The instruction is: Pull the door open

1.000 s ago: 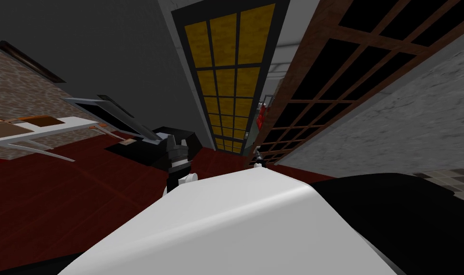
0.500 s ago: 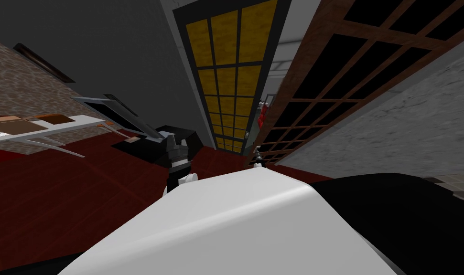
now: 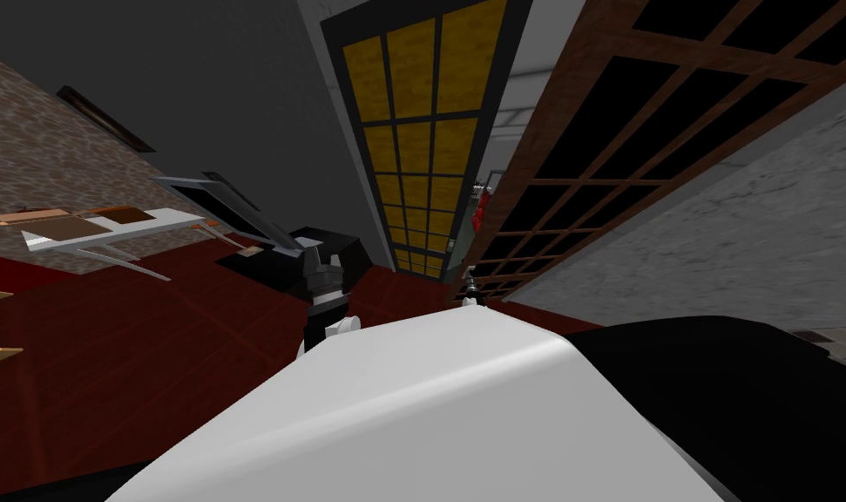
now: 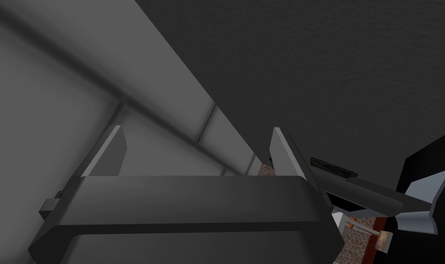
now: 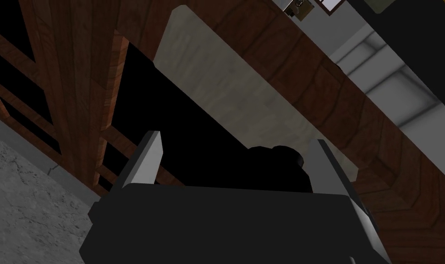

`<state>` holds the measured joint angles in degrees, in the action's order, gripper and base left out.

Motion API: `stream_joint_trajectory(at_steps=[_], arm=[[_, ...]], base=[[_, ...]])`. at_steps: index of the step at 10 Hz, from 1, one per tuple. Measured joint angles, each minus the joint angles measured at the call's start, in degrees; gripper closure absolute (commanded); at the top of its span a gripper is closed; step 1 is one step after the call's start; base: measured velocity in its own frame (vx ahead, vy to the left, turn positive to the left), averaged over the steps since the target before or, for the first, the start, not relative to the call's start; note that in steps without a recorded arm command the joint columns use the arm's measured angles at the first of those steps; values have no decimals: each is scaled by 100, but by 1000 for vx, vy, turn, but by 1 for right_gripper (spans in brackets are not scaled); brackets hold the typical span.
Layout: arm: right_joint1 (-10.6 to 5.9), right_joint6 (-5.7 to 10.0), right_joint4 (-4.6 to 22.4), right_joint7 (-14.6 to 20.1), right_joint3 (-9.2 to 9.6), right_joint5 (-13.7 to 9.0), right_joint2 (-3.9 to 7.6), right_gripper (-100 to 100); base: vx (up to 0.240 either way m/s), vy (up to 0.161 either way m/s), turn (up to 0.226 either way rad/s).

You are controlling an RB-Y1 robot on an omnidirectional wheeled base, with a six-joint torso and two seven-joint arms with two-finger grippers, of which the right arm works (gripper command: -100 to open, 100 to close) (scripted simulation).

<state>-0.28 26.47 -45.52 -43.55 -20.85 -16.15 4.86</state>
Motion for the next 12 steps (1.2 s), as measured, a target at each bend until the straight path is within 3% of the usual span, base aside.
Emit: stream_joint_trajectory(at_steps=[2,3,6,10,11,12], arm=[[45,-34,-103,224,49,-28,-20,100],[-16,26,30,273,63,-31,6,100],[22,56,-55,647,162,-82,21,100],[-70,246,130,992,227,-129,18,100],[-76,275,170,1131,278,-139,67,100],[-18,240,49,1256,308,-161,51,100]], base=[[-13,-18,18],[-29,-13,36],[-27,-18,34],[-30,-14,39],[-29,-19,55],[-30,-26,37]])
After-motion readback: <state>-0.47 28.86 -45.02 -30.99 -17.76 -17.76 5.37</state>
